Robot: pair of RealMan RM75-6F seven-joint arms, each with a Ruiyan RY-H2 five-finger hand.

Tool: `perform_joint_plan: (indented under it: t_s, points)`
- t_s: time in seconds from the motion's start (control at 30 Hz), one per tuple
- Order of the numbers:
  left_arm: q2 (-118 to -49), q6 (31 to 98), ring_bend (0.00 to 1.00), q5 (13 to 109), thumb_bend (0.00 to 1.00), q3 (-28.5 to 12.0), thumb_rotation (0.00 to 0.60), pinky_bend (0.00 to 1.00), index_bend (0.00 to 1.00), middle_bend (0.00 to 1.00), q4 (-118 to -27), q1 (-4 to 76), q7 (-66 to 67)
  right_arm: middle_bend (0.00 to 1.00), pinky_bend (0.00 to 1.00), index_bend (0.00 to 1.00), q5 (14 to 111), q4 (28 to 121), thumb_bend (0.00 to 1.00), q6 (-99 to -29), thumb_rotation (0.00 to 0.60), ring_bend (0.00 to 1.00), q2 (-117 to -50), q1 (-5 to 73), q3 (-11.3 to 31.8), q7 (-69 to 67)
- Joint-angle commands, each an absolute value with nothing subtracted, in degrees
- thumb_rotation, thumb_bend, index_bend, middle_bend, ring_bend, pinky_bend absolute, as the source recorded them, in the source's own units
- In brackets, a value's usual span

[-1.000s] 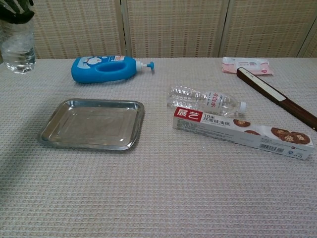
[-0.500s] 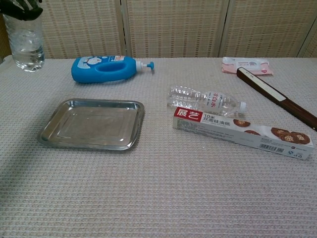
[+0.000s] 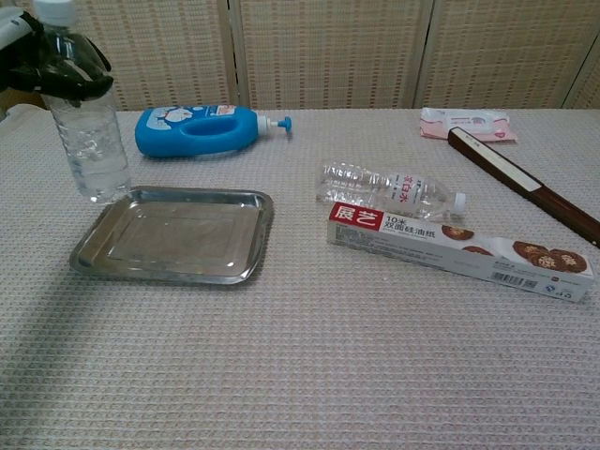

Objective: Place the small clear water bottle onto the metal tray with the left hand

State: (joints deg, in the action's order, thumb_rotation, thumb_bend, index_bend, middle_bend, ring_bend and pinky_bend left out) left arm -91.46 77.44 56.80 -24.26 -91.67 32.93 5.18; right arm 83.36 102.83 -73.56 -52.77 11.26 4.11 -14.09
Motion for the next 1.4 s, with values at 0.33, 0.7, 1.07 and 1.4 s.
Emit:
perform_joint_plan:
  t_s: [0.33,0.7,1.07,1.4]
  points:
    - [-105.6,79.7,0.49,55.6,0.4,-25.7,0.6,0.58,0.57,0.66,-73.3,36.8,5.4,0.11,0.21,0.08,82.2,102.6,0.19,-72.0,0.6,0.0,-52.9,11.9,4.3,-13.8]
    - [-112.2,79.2,0.49,55.5,0.39,-28.0,0.6,0.58,0.57,0.66,-63.9,40.8,7.9,0.11,0.21,0.08,82.7,102.8,0.19,-71.4,0.6,0.0,-52.8,12.1,3.9,-13.6]
    - [-113.4,76.9,0.37,52.7,0.39,-29.8,0.6,0.48,0.35,0.44,-62.7,40.6,9.3,0.11,0.21,0.08,82.5,102.7,0.19,-70.6,0.6,0.0,-52.8,12.5,3.7,-13.7]
    - [-106.6,72.2,0.04,49.6,0.4,-30.2,0.6,0.27,0.0,0.0,-74.7,37.4,10.6,0.11,0.21,0.08,82.3,102.8,0.19,-70.4,0.6,0.0,-52.8,12.6,3.6,-13.4]
